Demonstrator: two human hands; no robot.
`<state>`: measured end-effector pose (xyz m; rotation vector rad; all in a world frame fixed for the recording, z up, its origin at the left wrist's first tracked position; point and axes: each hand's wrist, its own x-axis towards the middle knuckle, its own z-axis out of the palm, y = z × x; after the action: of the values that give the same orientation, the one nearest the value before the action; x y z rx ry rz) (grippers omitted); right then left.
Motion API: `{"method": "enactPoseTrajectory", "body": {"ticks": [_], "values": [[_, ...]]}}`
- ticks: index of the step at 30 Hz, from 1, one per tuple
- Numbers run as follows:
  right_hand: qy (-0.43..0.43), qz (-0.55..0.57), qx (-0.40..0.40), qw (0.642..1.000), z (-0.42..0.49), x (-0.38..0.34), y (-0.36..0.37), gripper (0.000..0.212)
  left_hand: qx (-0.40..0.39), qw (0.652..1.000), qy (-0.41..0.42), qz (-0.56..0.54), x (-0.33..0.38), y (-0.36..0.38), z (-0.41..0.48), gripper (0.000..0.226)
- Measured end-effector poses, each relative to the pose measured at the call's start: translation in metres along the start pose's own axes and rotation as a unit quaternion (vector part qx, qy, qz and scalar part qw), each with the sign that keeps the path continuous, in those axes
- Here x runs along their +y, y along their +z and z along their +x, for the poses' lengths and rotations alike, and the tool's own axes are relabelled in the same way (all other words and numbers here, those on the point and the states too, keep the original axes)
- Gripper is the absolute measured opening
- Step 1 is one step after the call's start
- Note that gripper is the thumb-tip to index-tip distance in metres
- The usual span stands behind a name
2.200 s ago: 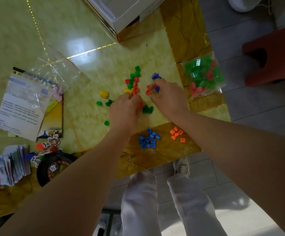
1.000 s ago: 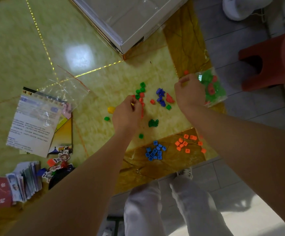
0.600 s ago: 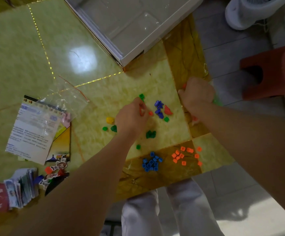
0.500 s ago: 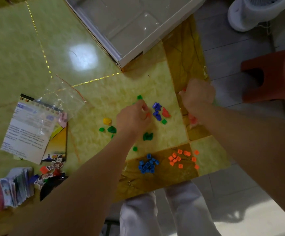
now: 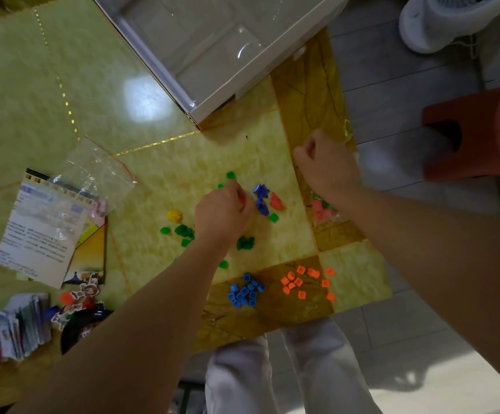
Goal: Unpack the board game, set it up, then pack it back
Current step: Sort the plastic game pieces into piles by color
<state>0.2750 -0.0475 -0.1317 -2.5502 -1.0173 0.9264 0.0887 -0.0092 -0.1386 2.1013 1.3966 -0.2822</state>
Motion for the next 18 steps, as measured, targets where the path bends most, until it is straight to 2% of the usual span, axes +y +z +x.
{"method": "enactPoseTrajectory", "body": {"ticks": [3,5,11,15,16,18], "values": [[-0.02,0.138,-0.058,0.989,-0.014,-0.006,0.002,0.03,-0.012,0.994,-0.032,-0.105,0.002,0.0,-0.005,0.018],[-0.001,0.2,-0.103,0.974,-0.022,-0.008,0.002,0.03,-0.017,0.983,-0.066,-0.171,0.001,0.002,-0.005,0.017],[0.04,0.217,-0.176,0.959,-0.039,-0.004,0.011,0.036,0.008,0.949,-0.113,-0.294,-0.016,0.005,-0.012,0.011],[0.047,0.165,-0.257,0.951,-0.054,-0.014,0.028,0.029,0.028,0.954,-0.141,-0.262,-0.024,-0.004,-0.024,0.026],[0.039,0.138,-0.244,0.959,-0.057,-0.015,0.035,0.029,0.033,0.959,-0.152,-0.237,-0.026,-0.006,-0.029,0.027],[0.016,0.106,-0.169,0.98,-0.061,-0.013,0.044,0.03,0.043,0.967,-0.165,-0.19,-0.031,-0.006,-0.036,0.026]]}}
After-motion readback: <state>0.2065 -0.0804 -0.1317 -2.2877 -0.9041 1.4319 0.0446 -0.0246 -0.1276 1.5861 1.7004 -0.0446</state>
